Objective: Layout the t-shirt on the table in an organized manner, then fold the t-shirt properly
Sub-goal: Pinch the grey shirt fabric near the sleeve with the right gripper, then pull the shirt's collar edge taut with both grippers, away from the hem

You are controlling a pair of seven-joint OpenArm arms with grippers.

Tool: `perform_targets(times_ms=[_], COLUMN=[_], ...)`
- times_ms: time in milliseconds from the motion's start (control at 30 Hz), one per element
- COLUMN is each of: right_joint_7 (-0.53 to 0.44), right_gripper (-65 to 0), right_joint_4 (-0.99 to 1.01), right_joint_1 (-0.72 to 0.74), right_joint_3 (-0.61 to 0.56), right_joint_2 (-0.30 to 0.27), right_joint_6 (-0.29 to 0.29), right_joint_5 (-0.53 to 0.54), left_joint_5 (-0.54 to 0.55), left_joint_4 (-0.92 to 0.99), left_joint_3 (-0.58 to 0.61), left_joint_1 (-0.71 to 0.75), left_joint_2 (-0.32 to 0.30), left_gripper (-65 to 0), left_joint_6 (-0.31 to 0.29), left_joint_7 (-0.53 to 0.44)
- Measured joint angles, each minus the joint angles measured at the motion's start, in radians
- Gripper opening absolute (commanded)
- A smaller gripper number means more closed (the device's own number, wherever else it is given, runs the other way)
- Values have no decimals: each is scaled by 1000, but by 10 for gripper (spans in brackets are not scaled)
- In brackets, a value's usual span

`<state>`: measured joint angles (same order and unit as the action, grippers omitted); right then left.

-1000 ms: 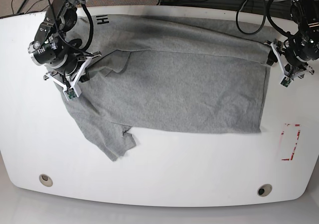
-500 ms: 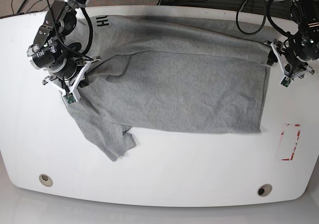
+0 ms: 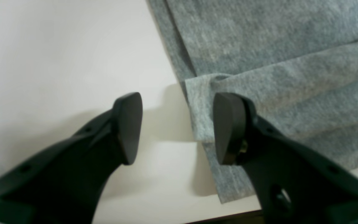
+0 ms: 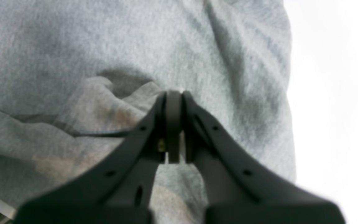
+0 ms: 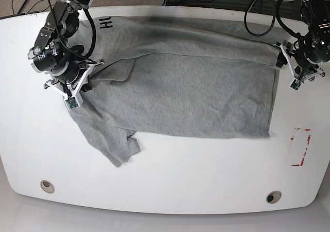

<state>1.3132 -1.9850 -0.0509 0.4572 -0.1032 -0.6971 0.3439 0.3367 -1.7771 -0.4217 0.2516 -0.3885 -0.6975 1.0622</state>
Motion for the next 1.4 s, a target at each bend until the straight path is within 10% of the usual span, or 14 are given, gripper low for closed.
perform_targets(times_ms=[400, 1400], right_joint_7=[-4, -9], right_gripper=[-163, -154], right_joint_4=[-2, -4], right_joint_1=[-19, -319], right_joint_3=[87, 350], right_joint_2=[-20, -87], right_joint_6=[-2, 0], right_joint_5=[3, 9], left_joint_5=[-4, -3], left_joint_4=[0, -92], left_joint_3=[25, -27], left_joint_1=[0, 200], left_joint_2=[-3, 101], left_gripper=[-306, -379], left_joint_6=[0, 0], left_joint_7=[0, -3])
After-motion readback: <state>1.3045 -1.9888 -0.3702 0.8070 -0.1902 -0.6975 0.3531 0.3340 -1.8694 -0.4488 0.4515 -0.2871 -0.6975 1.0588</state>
